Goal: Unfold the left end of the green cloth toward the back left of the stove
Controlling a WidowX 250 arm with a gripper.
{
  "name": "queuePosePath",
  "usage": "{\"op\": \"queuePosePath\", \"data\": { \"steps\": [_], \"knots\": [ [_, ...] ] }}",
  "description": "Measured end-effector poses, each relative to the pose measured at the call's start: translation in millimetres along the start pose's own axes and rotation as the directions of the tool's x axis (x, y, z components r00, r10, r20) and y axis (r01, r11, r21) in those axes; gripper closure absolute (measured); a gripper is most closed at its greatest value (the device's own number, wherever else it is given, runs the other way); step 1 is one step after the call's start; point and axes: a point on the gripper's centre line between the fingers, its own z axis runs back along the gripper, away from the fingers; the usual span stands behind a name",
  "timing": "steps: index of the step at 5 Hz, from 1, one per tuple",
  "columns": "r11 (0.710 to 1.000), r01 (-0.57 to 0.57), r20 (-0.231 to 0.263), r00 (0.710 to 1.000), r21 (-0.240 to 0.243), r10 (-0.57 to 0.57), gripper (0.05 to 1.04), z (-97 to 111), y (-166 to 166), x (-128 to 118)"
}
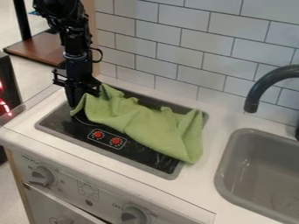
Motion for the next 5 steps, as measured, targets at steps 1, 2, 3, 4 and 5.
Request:
{"op": "queuePosePath", "data": {
  "steps": [1,2,3,4,5],
  "knots": [
    [1.000,-0.016,-0.010,1.000,-0.009,0.016,0.597,-1,6,-5],
    [1.000,-0.014,-0.012,1.000,-0.021,0.014,0.286,-1,5,-5],
    [0.998,-0.020,-0.022,1.000,-0.057,0.019,0.072,2,1,-6],
    [0.996,-0.038,-0.021,0.999,-0.080,0.037,0.074,5,6,-8],
    [0.994,-0.042,0.058,0.997,-0.098,0.048,0.083,39,8,1]
  ]
}}
